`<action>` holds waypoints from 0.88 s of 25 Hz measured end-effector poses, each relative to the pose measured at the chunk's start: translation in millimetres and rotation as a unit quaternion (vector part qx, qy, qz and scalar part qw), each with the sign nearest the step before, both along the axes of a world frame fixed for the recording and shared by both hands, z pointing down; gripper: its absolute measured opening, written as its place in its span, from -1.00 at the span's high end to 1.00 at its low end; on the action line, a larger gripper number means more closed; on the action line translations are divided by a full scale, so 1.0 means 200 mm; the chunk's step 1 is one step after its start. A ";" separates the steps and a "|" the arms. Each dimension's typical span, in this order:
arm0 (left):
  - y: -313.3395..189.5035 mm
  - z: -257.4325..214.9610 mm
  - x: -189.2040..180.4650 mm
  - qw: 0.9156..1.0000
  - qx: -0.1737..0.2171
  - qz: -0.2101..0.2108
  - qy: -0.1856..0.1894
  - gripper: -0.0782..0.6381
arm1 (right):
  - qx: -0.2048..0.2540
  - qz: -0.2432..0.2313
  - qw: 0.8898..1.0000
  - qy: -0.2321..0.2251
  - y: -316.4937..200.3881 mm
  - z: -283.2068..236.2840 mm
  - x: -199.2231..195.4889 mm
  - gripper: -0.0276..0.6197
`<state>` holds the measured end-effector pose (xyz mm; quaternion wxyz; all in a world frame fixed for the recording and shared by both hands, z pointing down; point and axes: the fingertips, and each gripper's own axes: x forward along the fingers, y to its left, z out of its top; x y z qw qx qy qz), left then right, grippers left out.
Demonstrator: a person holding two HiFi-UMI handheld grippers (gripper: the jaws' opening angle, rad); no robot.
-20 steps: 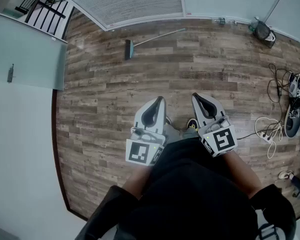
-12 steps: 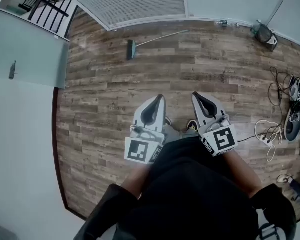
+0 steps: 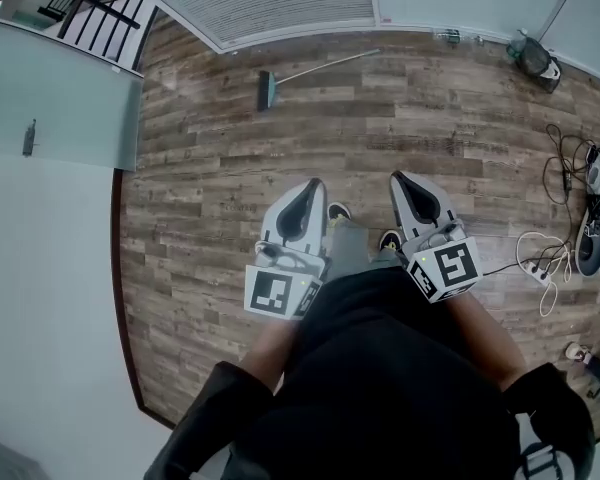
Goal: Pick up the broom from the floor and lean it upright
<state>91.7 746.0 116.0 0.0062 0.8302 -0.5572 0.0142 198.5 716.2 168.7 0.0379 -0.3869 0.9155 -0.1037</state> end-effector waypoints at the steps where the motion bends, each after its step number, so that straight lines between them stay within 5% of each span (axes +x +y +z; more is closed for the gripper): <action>1: 0.00 0.00 -0.01 1.000 -0.002 0.000 -0.001 0.73 | -0.004 0.004 1.000 -0.002 -0.01 0.01 0.00 0.87; 13: -0.20 0.09 -0.05 1.000 -0.019 0.017 0.011 0.73 | -0.058 0.051 0.997 -0.001 -0.16 0.14 0.05 0.87; 22: -0.57 0.16 -0.21 0.998 -0.035 0.035 0.035 0.73 | -0.082 0.065 0.994 0.020 -0.47 0.22 -0.11 0.87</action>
